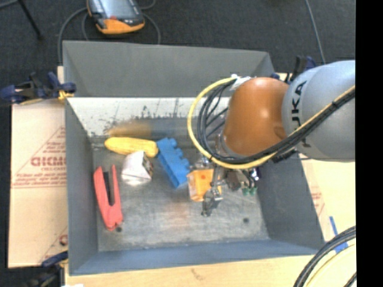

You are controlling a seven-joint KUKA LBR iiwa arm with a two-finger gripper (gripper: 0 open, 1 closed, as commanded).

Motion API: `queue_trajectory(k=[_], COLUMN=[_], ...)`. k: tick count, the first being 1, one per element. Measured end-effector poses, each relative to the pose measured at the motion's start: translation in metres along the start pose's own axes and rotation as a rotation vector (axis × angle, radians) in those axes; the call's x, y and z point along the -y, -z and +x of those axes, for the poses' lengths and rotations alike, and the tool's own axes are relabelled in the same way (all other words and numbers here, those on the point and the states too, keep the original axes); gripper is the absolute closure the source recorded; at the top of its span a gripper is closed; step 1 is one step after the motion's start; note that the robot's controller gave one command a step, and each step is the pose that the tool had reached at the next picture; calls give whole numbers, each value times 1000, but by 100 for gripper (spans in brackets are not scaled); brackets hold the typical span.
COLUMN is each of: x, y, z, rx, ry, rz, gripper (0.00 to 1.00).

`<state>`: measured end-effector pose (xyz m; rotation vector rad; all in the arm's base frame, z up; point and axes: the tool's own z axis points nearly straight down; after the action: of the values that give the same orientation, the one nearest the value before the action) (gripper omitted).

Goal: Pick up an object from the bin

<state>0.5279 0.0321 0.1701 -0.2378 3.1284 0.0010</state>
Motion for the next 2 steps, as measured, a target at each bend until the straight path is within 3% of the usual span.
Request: queue_trajectory(k=[2], x=[-2], y=[2], z=[-5], rx=[-1], ry=[-61], rz=[0], gripper=[100])
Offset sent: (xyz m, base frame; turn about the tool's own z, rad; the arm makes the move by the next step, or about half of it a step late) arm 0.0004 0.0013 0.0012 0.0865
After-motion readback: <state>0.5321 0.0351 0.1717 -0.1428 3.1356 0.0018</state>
